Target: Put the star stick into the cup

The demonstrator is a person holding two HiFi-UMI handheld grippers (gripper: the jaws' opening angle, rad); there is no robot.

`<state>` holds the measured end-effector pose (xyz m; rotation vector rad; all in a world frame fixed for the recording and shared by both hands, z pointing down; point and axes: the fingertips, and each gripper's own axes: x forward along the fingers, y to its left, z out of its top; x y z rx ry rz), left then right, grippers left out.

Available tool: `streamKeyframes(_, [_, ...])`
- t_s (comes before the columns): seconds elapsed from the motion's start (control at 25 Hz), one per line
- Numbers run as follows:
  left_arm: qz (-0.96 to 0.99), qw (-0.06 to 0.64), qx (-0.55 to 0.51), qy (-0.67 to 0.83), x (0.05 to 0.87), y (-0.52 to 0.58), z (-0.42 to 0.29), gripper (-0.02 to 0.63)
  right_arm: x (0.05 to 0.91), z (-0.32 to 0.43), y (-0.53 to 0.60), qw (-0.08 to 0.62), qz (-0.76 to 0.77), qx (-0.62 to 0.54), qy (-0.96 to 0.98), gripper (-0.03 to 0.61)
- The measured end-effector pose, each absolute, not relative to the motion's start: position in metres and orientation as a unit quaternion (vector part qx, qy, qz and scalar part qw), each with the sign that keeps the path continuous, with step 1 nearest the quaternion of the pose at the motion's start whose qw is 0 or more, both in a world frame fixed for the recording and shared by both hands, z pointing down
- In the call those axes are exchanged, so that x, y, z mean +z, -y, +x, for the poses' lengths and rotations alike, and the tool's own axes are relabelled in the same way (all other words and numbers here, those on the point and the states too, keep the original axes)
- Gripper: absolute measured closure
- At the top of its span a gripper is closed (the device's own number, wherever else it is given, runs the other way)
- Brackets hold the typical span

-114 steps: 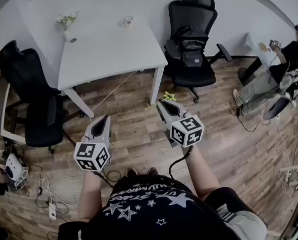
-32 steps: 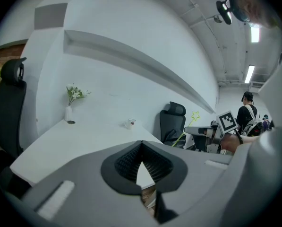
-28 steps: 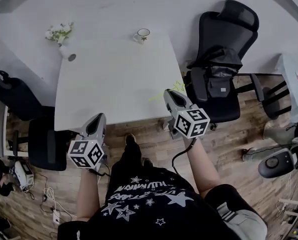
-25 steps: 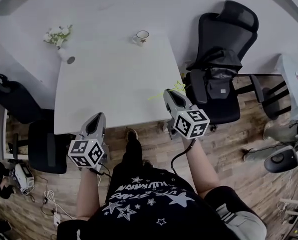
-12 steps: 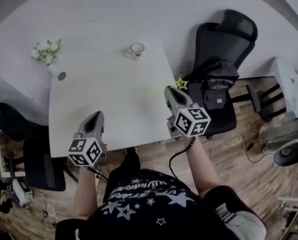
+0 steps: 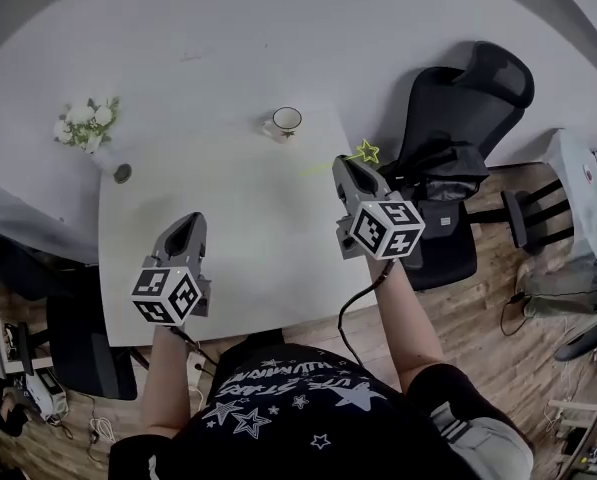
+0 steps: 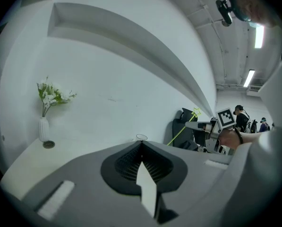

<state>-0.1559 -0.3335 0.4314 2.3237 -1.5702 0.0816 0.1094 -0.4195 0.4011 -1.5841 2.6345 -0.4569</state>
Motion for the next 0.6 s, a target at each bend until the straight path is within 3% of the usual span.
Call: streamKeyframes(0.6, [0.824, 0.170, 0.018, 0.540, 0.425, 0.414, -0.182, 0.611, 0.389, 0.080, 0.526, 0.007, -0.534, -0.115, -0.838, 0.546])
